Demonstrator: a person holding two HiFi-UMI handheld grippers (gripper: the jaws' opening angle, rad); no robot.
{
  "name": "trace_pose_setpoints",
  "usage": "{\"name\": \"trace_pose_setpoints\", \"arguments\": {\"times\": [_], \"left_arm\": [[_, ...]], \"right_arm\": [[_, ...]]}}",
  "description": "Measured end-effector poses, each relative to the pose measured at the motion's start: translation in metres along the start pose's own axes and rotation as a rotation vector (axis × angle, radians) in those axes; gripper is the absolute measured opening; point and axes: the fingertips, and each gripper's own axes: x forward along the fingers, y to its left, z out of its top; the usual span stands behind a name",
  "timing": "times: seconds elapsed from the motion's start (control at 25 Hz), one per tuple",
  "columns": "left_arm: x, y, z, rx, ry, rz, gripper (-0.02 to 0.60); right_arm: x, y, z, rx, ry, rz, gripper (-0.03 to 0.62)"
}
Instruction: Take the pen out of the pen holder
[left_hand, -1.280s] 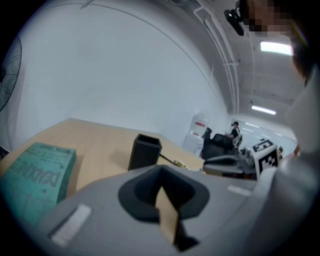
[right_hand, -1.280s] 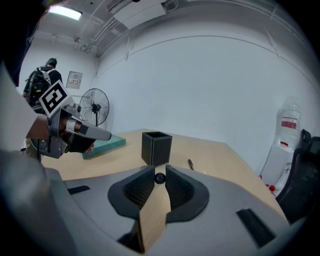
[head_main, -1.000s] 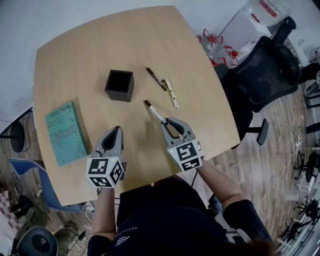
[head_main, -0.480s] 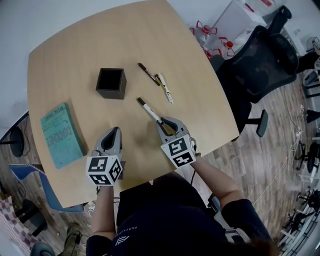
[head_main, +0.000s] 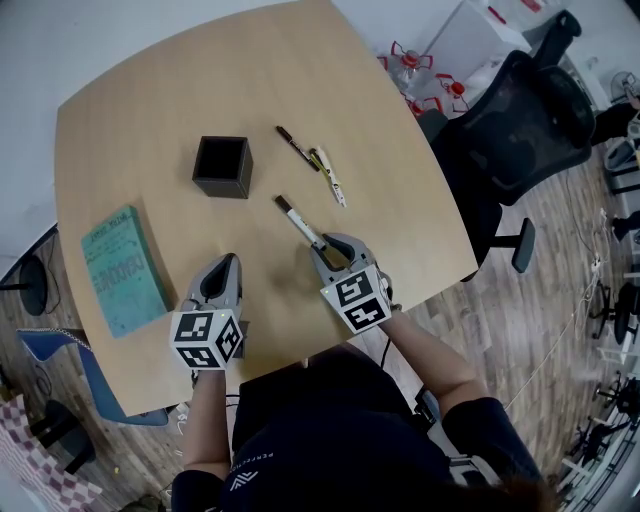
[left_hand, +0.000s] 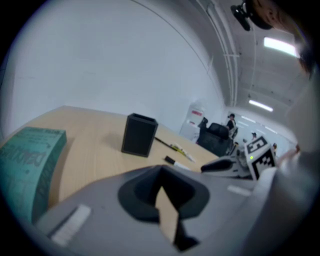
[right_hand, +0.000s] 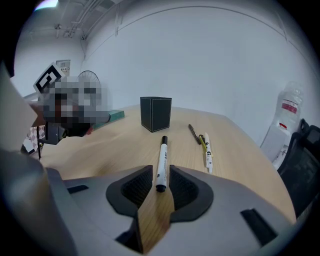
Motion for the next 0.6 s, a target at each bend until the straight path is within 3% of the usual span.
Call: {"name": "trace_pose_setpoints", "arguments": {"times": [0.6], "left_arm": [[-0.024,0.008,0.035,0.019,-0.085,0.040,0.005]], "right_arm": [[-0.033,-0.006,0.052,0.016,-0.117,-0.028,0.023]]}}
